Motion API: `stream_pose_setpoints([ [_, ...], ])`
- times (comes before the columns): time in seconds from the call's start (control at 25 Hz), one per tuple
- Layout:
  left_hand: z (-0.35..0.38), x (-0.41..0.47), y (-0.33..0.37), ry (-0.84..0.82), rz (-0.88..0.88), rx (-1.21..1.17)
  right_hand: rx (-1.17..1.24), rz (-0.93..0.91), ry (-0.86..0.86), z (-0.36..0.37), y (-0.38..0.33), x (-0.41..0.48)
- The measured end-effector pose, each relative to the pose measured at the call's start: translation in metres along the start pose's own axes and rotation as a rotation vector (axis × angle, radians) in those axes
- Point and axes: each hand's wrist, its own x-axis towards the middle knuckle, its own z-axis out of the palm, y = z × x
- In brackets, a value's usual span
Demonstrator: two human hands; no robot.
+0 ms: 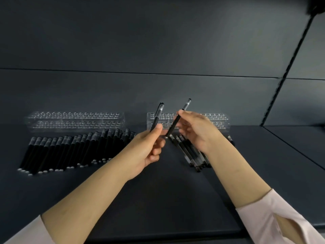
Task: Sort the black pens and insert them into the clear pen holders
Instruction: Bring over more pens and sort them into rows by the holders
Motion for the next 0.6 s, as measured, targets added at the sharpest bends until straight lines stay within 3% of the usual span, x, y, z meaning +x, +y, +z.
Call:
stream_pose_setpoints([
  [0.12, -0.052, -0.007, 0.01, 0.139, 0.053, 0.033, 0.021, -0.02, 0.035, 0.031, 0.011, 0.007],
  [0.28, -0.123, -0.012, 0.028, 0.302, 0.045, -0.138, -0.048, 0.022, 0.002, 0.084, 0.033, 0.006],
  [0.6, -0.233, -0.035, 0.047, 0.363, 0.131, 0.531, -0.425, -0.034, 0.006, 0.176, 0.074, 0.005],
])
